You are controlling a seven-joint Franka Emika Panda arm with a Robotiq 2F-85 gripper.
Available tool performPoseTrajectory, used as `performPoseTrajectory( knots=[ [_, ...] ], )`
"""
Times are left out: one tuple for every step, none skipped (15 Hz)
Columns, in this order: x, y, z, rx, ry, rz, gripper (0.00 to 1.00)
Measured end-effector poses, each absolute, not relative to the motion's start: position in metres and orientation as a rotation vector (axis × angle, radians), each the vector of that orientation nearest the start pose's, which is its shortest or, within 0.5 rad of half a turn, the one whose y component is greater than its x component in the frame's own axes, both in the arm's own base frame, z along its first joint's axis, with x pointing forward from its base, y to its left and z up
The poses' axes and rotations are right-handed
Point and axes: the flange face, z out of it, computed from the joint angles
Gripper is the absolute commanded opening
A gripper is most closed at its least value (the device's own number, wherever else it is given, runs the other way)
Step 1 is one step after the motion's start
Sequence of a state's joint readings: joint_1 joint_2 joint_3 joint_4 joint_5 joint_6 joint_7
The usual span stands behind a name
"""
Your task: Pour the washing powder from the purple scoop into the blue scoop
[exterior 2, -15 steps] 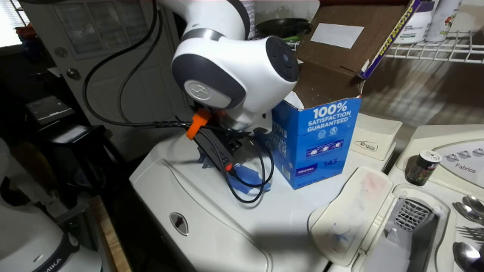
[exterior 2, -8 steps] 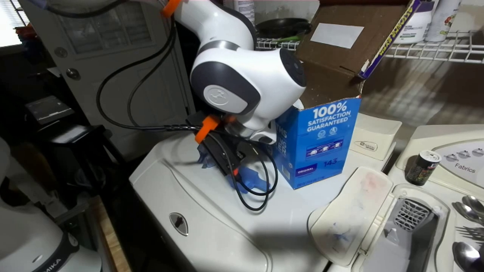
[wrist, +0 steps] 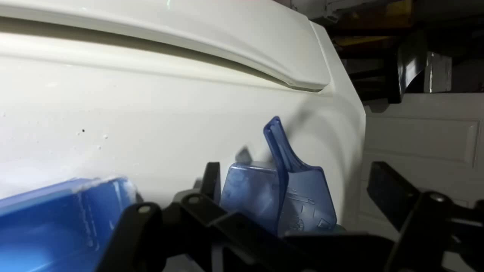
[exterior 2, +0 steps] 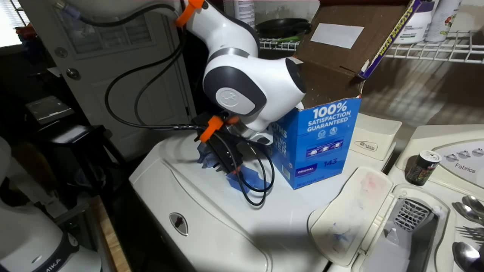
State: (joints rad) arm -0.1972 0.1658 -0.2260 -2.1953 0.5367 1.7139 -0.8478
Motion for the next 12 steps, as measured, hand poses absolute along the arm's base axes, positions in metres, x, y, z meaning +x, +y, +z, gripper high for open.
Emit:
performPoseTrajectory(
  knots=[
    [0.4572, -0.1501, 0.2854, -2.386, -0.198, 0.3, 1.0],
    [0.4593, -0.1476, 0.2832, -2.384, -0.206, 0.308, 1.0],
    [0.4608, -0.1458, 0.2812, -2.382, -0.213, 0.318, 1.0],
    [0.4617, -0.1447, 0.2798, -2.379, -0.22, 0.33, 1.0],
    [0.4624, -0.1441, 0.2786, -2.375, -0.225, 0.342, 1.0],
    [0.4625, -0.1436, 0.2774, -2.369, -0.23, 0.355, 1.0],
    [0.4619, -0.1427, 0.2764, -2.361, -0.24, 0.371, 1.0],
    [0.4612, -0.1419, 0.2757, -2.354, -0.251, 0.388, 1.0],
    [0.4602, -0.1411, 0.2758, -2.347, -0.261, 0.4, 1.0],
    [0.4593, -0.1407, 0.2763, -2.341, -0.269, 0.409, 1.0],
    [0.4589, -0.1406, 0.2767, -2.338, -0.275, 0.414, 0.98],
    [0.4586, -0.1405, 0.2769, -2.335, -0.282, 0.417, 0.96]
  ],
)
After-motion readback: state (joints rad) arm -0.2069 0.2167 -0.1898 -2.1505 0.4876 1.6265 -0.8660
